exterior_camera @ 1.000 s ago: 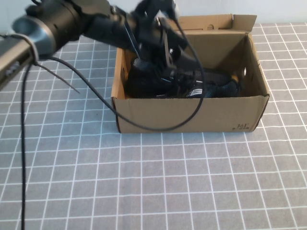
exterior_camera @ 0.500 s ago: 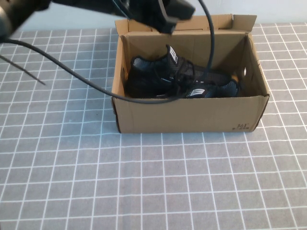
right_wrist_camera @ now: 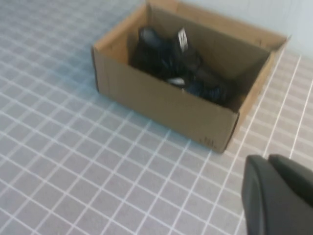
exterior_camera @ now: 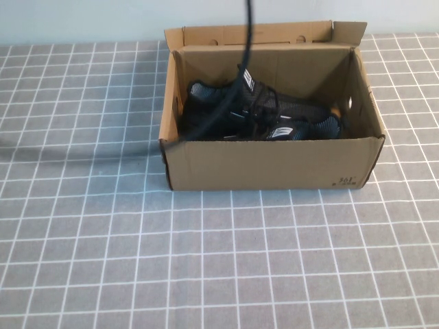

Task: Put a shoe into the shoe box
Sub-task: Place the shoe in the shoe box

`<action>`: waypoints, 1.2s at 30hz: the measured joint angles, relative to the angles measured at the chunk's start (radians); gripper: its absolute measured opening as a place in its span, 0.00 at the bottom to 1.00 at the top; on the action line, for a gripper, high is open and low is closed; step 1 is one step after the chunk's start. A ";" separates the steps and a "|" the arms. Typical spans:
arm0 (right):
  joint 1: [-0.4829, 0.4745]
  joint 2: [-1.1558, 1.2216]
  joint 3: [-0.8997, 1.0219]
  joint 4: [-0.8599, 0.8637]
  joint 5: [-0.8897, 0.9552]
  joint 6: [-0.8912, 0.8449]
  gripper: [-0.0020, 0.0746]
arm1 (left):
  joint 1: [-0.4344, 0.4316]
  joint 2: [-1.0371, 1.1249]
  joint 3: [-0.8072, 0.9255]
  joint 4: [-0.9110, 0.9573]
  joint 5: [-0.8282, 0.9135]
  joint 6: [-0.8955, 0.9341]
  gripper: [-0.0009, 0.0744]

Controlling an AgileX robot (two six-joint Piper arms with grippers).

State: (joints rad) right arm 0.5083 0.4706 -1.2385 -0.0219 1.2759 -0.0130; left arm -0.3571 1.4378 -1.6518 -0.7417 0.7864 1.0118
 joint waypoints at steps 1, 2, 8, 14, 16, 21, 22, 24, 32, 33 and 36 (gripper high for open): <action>0.000 -0.033 0.005 0.002 0.000 0.000 0.01 | 0.000 -0.048 0.063 0.007 -0.037 -0.002 0.01; 0.000 -0.068 0.017 0.004 0.000 0.001 0.01 | 0.000 -0.088 0.117 0.009 -0.067 -0.008 0.01; 0.000 -0.258 0.118 0.037 0.007 0.002 0.01 | 0.002 -0.421 0.526 0.016 -0.269 -0.024 0.01; 0.000 -0.440 0.257 0.111 -0.143 0.002 0.01 | 0.002 -0.756 0.897 -0.033 -0.433 -0.029 0.01; 0.000 -0.486 0.327 0.135 -0.227 0.001 0.01 | 0.002 -0.866 1.001 -0.061 -0.483 -0.032 0.01; 0.000 -0.497 0.509 0.218 -0.395 -0.003 0.01 | 0.002 -1.083 1.206 -0.127 -0.635 -0.032 0.01; 0.000 -0.497 0.553 0.233 -0.442 -0.015 0.01 | 0.002 -1.123 1.242 -0.134 -0.670 -0.032 0.01; 0.000 -0.497 0.641 0.253 -0.550 -0.044 0.01 | 0.002 -1.195 1.304 -0.138 -0.729 -0.032 0.01; 0.000 -0.491 1.011 0.272 -1.092 -0.091 0.01 | 0.002 -1.304 1.494 -0.157 -0.858 -0.032 0.01; 0.000 -0.491 1.043 0.275 -1.131 -0.091 0.01 | 0.002 -1.304 1.512 -0.157 -0.858 -0.032 0.01; 0.000 -0.489 1.109 0.279 -1.187 -0.091 0.01 | 0.002 -1.304 1.564 -0.159 -0.863 -0.032 0.01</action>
State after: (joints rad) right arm 0.5083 -0.0188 -0.1295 0.2569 0.0888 -0.1040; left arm -0.3552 0.1339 -0.0882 -0.9005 -0.0769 0.9794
